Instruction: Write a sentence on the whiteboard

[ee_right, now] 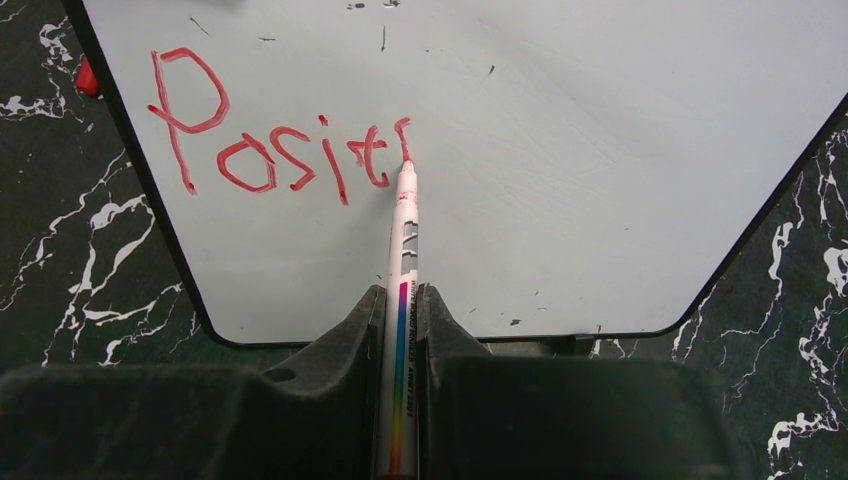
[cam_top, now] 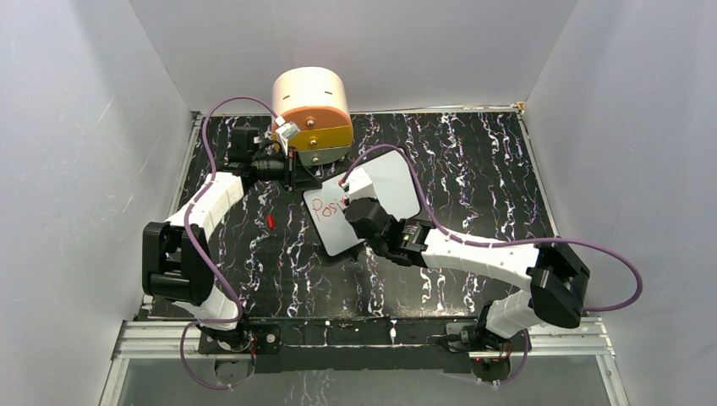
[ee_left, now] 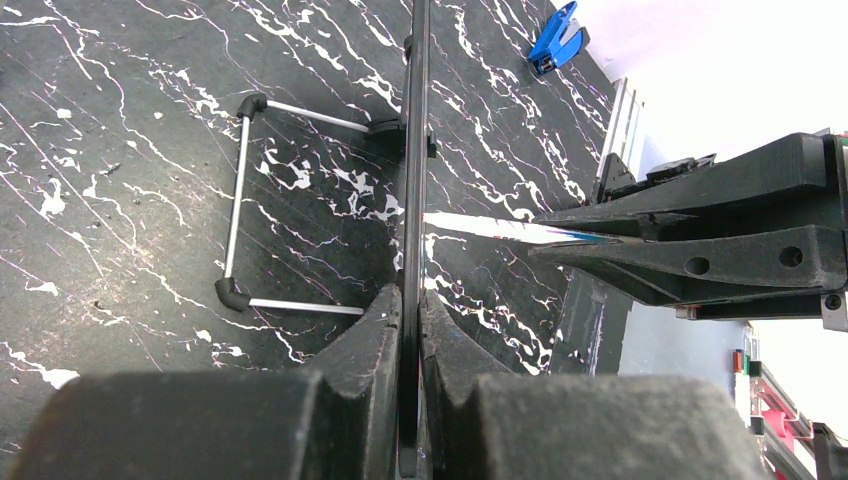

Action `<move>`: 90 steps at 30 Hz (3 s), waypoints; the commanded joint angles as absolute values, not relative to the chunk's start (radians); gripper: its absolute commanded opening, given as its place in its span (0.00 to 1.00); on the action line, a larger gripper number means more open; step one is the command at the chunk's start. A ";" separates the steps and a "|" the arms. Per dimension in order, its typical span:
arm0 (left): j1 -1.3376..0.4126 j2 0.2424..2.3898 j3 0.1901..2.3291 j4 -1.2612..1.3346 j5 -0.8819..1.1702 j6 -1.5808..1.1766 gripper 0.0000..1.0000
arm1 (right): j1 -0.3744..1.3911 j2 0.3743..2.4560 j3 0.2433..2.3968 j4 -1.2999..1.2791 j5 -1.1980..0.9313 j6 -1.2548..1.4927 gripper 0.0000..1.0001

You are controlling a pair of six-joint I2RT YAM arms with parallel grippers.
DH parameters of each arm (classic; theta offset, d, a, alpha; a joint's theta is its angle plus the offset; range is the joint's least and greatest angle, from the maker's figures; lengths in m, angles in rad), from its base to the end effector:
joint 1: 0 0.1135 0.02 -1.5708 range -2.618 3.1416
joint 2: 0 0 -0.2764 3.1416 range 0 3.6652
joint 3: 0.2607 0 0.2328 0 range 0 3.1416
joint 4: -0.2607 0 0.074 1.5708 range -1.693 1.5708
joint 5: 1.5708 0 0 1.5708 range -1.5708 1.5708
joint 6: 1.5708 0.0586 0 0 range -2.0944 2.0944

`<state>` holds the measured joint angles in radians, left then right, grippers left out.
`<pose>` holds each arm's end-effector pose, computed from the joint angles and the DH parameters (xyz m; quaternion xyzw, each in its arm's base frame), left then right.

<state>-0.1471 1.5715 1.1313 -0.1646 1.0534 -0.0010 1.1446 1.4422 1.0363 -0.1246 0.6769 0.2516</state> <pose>0.3229 -0.0993 0.2898 0.2887 0.7465 -0.4737 0.3675 0.1649 0.2745 0.2934 -0.2046 0.8095 0.0806 0.5443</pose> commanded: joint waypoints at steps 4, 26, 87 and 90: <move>-0.155 1.595 1.113 -0.220 0.992 0.019 0.00 | 1.139 1.428 1.058 -0.163 0.672 0.280 0.00; -0.154 1.595 1.112 -0.221 0.989 0.020 0.00 | 1.136 1.364 1.026 -0.099 0.697 0.249 0.00; -0.155 1.600 1.113 -0.222 0.999 0.022 0.00 | 1.100 1.425 1.029 -0.131 0.655 0.265 0.00; -0.155 1.599 1.113 -0.222 1.000 0.022 0.00 | 1.100 1.421 1.028 -0.098 0.659 0.253 0.00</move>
